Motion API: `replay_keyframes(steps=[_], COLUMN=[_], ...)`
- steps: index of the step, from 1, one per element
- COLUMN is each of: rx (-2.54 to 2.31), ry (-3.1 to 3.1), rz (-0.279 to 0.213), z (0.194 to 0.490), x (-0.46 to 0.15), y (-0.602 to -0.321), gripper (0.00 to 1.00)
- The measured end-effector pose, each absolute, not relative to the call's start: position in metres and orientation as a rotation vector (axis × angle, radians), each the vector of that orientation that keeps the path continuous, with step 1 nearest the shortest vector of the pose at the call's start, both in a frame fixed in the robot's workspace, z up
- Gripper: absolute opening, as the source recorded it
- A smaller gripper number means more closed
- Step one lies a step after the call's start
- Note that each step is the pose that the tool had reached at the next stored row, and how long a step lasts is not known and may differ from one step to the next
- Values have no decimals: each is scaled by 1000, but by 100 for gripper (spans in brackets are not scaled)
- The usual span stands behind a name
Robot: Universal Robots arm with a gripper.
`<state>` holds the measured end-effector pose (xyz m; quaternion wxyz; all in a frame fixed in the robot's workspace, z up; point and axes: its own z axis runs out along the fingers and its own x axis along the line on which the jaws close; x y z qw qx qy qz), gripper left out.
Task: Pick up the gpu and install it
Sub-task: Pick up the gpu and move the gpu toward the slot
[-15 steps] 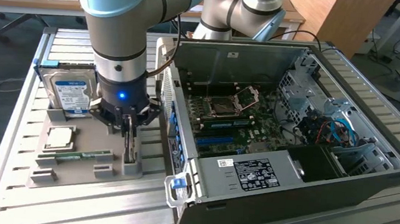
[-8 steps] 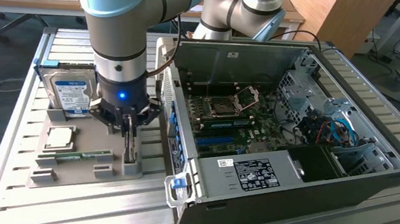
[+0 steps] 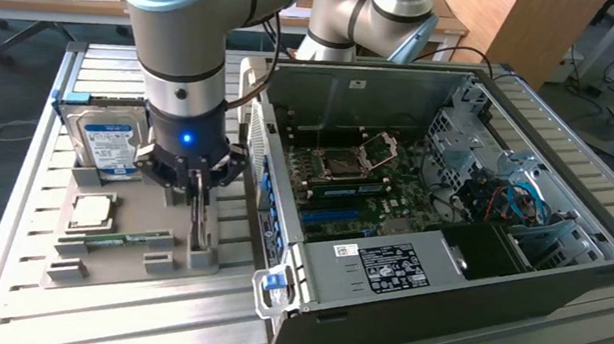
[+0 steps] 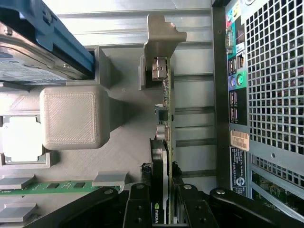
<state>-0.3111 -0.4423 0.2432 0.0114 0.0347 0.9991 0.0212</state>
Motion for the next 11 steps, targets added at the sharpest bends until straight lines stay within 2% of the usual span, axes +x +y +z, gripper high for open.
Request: replay_keyframes(steps=[11], rx=[108], ry=[3116], rz=[68], z=[274], x=[-311], y=[-442], gripper=[27])
